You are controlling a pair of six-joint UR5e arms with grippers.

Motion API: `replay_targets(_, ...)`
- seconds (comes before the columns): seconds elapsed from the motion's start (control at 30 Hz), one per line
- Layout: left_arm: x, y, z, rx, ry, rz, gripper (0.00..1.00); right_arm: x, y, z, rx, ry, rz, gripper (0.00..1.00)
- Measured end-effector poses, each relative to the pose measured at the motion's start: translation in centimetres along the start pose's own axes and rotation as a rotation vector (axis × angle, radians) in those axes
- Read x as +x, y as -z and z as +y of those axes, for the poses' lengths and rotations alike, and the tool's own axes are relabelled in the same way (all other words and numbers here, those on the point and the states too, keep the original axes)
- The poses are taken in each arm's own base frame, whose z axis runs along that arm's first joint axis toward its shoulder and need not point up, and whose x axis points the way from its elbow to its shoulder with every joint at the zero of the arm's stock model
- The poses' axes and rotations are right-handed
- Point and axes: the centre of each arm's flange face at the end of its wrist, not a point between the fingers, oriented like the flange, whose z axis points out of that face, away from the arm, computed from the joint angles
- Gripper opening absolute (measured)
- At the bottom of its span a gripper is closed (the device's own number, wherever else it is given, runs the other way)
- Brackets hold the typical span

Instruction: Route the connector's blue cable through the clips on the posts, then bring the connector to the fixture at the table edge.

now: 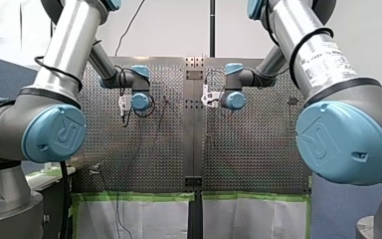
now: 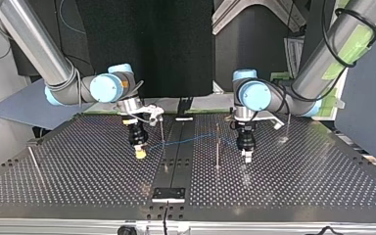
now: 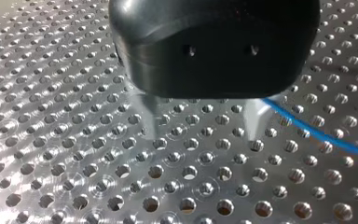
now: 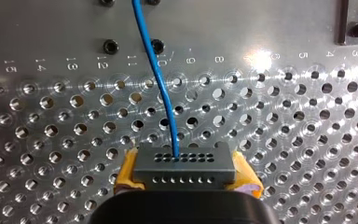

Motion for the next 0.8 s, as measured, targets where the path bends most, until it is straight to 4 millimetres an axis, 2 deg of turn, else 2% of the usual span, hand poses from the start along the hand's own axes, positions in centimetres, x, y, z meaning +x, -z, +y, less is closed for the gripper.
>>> replay_targets(0.4,0.5,0.7,0.1,-0.005,-0.025,0.060,1.00,-0.2,0.1,-0.1,0.001,0.003,-0.011,0.00)
replay_targets(0.6,0.5,2.2,0.6,-0.013,-0.035,0.100,1.00,-0.3,0.1,-0.1,0.001,0.003,-0.015,0.00)
replay_targets(0.8,-0.4,4.0,0.6,0.014,-0.017,0.088,1.00,-0.3,0.1,0.0,-0.001,0.005,-0.016,0.00)
